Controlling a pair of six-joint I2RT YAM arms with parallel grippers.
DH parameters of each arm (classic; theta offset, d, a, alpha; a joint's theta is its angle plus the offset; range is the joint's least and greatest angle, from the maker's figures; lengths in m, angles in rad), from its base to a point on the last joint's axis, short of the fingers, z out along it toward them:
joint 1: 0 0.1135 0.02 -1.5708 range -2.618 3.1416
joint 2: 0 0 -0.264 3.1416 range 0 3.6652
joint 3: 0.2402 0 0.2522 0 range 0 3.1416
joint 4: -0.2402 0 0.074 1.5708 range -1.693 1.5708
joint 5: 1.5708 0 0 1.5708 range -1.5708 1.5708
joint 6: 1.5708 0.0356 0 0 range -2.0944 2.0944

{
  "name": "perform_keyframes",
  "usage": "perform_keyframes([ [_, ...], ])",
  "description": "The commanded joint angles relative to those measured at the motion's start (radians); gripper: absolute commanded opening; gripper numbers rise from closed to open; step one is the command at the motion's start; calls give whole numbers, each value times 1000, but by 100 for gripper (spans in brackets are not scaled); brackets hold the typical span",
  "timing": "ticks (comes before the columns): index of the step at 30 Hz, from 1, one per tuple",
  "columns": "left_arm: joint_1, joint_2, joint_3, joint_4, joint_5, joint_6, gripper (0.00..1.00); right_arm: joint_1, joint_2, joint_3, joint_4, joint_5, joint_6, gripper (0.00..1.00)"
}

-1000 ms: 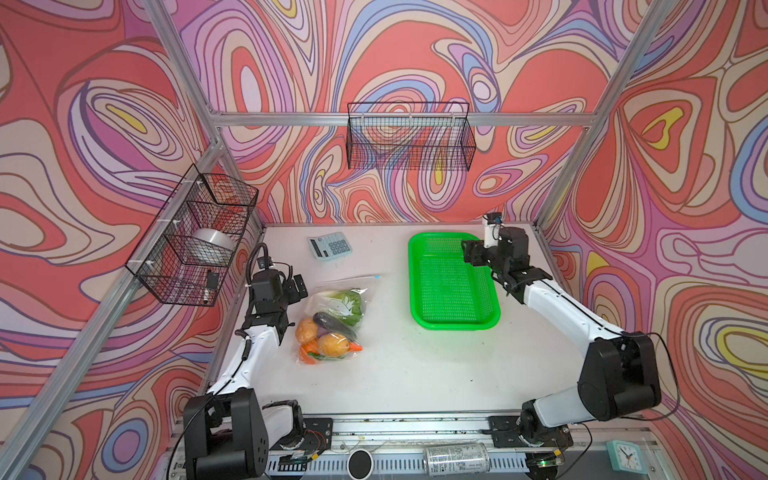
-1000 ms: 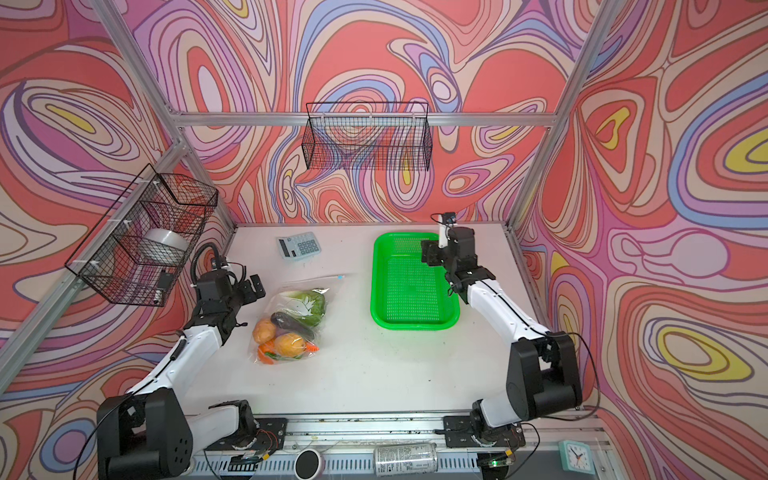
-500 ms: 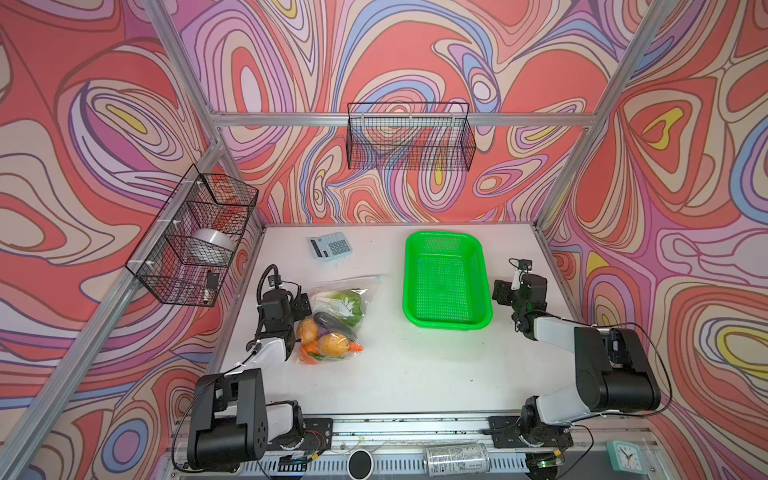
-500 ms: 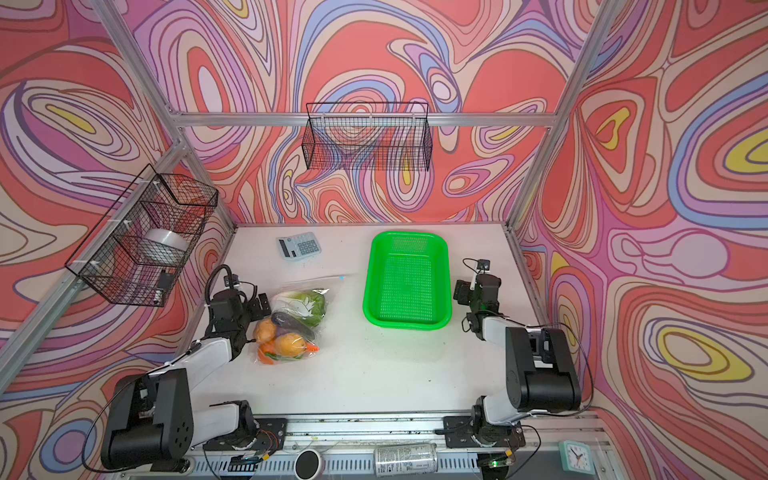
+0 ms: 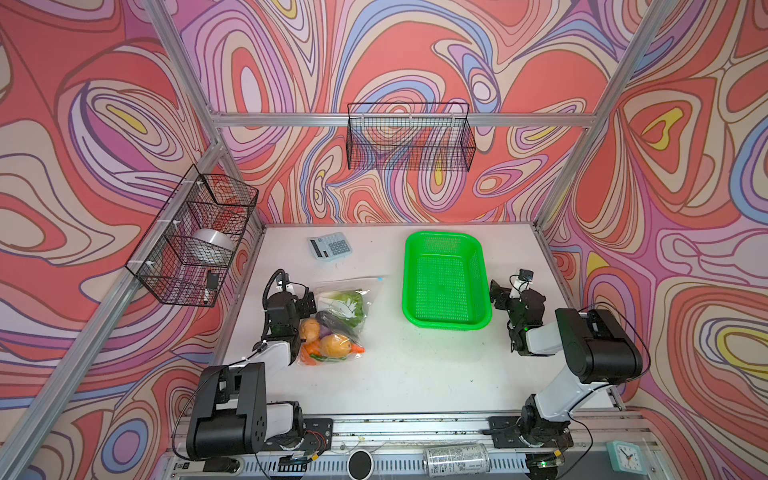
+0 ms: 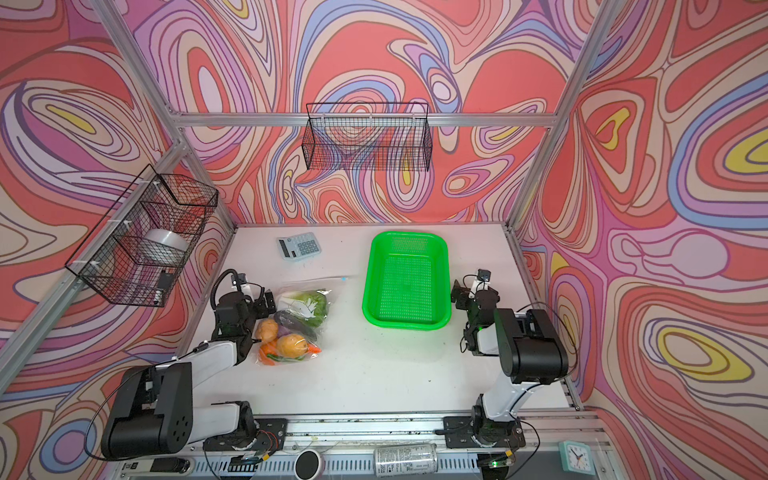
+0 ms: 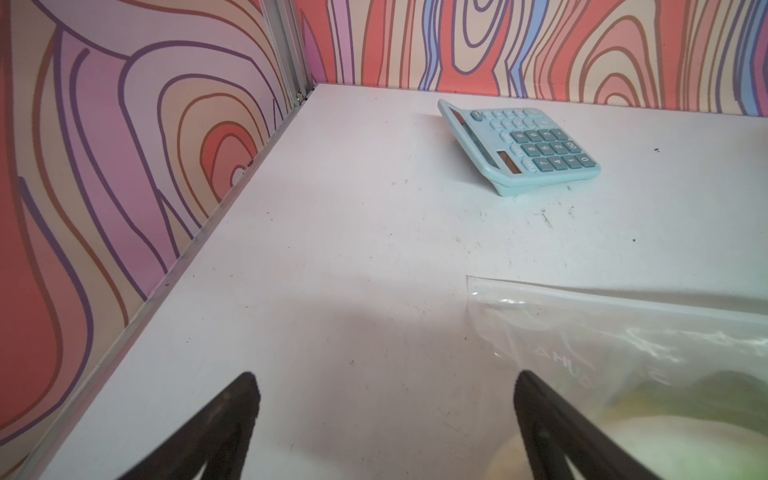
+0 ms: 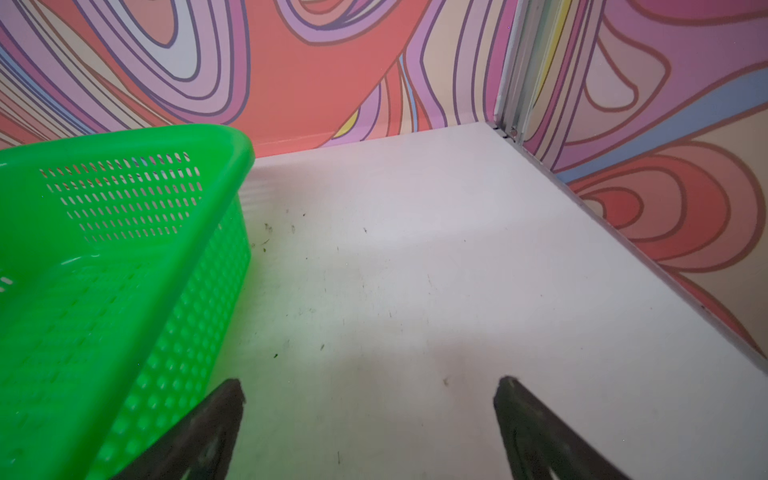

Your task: Place the food in the zip-top bag and seal the zipper

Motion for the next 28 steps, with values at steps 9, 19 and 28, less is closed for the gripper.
perform_keyframes([
  [9, -82, 229, 12, 270, -16, 23, 100, 31, 5, 41, -23, 56, -14, 98],
  [19, -134, 241, -21, 352, -138, 39, 100, 31, 5, 42, -26, 58, -15, 98],
  [28, -133, 242, -20, 352, -138, 37, 100, 55, 10, 58, -52, 87, -38, 98],
])
